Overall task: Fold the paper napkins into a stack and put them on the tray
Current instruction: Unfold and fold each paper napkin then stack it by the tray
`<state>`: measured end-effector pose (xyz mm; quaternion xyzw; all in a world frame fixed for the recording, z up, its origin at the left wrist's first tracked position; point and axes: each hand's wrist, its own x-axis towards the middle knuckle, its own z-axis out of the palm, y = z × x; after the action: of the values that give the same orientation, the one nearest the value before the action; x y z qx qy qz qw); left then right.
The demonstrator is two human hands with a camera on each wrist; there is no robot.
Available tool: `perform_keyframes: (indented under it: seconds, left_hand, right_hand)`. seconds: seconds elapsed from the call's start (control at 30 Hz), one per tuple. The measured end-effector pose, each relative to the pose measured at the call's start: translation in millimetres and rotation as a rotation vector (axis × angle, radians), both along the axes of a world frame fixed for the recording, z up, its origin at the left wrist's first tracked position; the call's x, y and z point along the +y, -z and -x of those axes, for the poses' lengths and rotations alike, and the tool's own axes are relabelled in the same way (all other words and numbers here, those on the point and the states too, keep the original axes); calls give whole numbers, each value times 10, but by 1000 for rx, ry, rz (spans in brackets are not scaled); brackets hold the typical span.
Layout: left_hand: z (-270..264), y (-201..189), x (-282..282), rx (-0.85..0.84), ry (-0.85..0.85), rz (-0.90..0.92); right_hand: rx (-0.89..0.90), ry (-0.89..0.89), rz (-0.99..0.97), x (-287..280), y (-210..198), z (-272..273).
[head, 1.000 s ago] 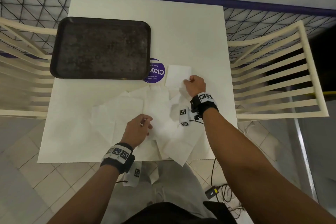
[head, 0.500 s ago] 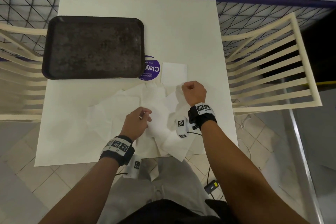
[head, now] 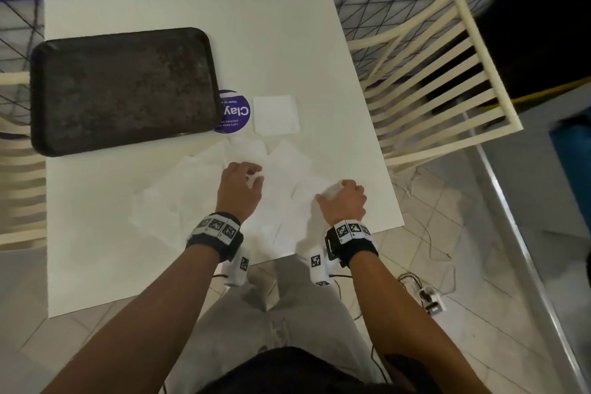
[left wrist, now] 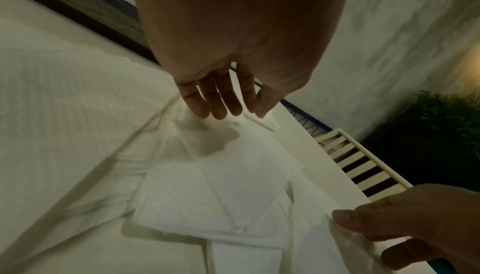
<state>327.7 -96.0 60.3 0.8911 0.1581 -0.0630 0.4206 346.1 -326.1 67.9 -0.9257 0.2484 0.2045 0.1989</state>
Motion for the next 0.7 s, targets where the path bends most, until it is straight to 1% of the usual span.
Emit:
perform_keyframes:
  seconds: [0.1,0.27,0.37,0.43,0.53,0.63,0.7]
  left_hand:
    - [-21,41,-51,1,41,8]
    - [-8,59,-111,37,72,15]
    - [0,51,-123,43,79,11]
    - [5,31,-127,59,82,16]
    - [-15,-35,-150,62,68,28]
    - [-50,-149,-198,90,54,85]
    - [-67,-207,-221,110,58,150]
  right_hand:
    - [53,0,8,-5,63,59]
    - [57,58,-119,-25,106,27]
    - [59,22,-124,-30,71,4]
    - [23,-2,-164,-33,50,-22]
    - [-79,-19,-303,-53,-10,-93]
    - [-180,-16,-464,-40,-135,-195]
    - [-225,-3,-526,-2,-176,-269]
